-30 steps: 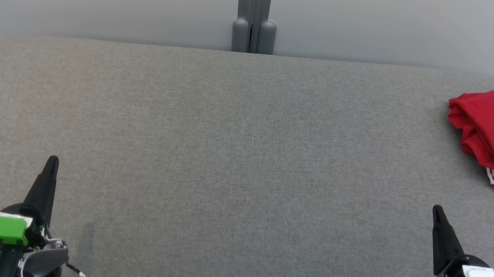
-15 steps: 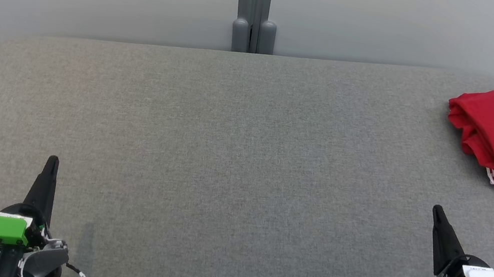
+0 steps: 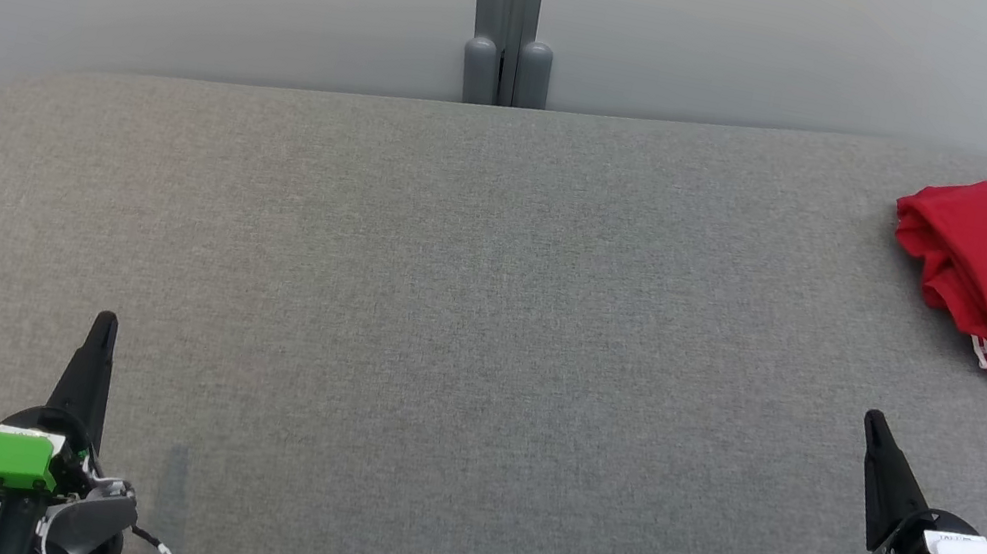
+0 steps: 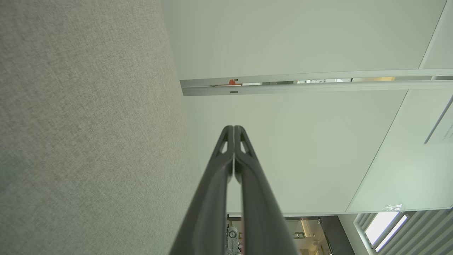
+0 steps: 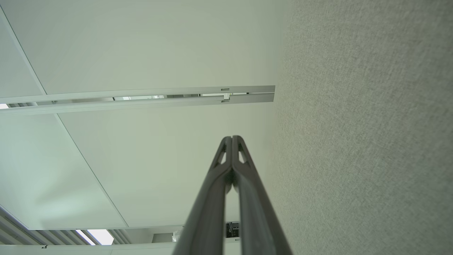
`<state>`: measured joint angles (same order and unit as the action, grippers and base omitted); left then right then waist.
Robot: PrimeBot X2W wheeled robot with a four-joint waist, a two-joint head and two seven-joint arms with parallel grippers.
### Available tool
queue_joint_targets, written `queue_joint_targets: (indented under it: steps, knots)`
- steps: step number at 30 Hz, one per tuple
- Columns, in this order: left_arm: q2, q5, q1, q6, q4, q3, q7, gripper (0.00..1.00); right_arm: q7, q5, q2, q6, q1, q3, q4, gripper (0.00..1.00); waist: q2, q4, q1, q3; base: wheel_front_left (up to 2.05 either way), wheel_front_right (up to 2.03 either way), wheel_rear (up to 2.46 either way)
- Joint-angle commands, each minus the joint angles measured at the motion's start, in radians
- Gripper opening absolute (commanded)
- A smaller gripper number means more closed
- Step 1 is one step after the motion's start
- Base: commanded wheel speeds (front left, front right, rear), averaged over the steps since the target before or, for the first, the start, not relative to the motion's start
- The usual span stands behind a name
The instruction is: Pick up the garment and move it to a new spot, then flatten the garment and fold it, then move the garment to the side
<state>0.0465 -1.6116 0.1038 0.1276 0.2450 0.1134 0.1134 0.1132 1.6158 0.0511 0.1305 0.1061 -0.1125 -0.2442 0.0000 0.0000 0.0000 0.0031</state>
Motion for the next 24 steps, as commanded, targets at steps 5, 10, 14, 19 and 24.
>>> queue_joint_targets:
  steps: [5,10,14,19,24]
  knots:
    - [0.007,-0.003,0.01,0.007,0.001,0.002,0.005,0.0,0.003,-0.004,0.0,0.0,0.005,-0.002,-0.002,0.0,0.0,0.0,0.0,0.0,0.0,0.0,0.0]
    - [0.007,-0.003,0.01,0.007,0.001,0.002,0.005,0.0,0.003,-0.004,0.0,0.0,0.005,-0.003,-0.002,0.0,0.0,0.0,0.0,0.0,0.0,0.0,0.0]
    - [0.007,-0.003,0.01,0.007,0.001,0.002,0.004,0.0,0.004,-0.004,0.0,0.0,0.005,-0.003,-0.002,0.0,0.0,0.0,0.0,0.0,0.0,0.0,0.0]
    - [0.007,-0.003,0.01,0.007,0.001,0.002,0.004,0.0,0.004,-0.004,0.0,0.0,0.005,-0.003,-0.002,0.0,0.0,0.0,0.0,0.0,0.0,0.0,0.0]
    - [0.007,-0.003,0.01,0.007,0.001,0.002,0.004,0.0,0.003,-0.004,-0.001,0.0,0.005,-0.003,-0.002,0.0,0.0,0.0,0.0,0.0,0.0,0.0,0.0]
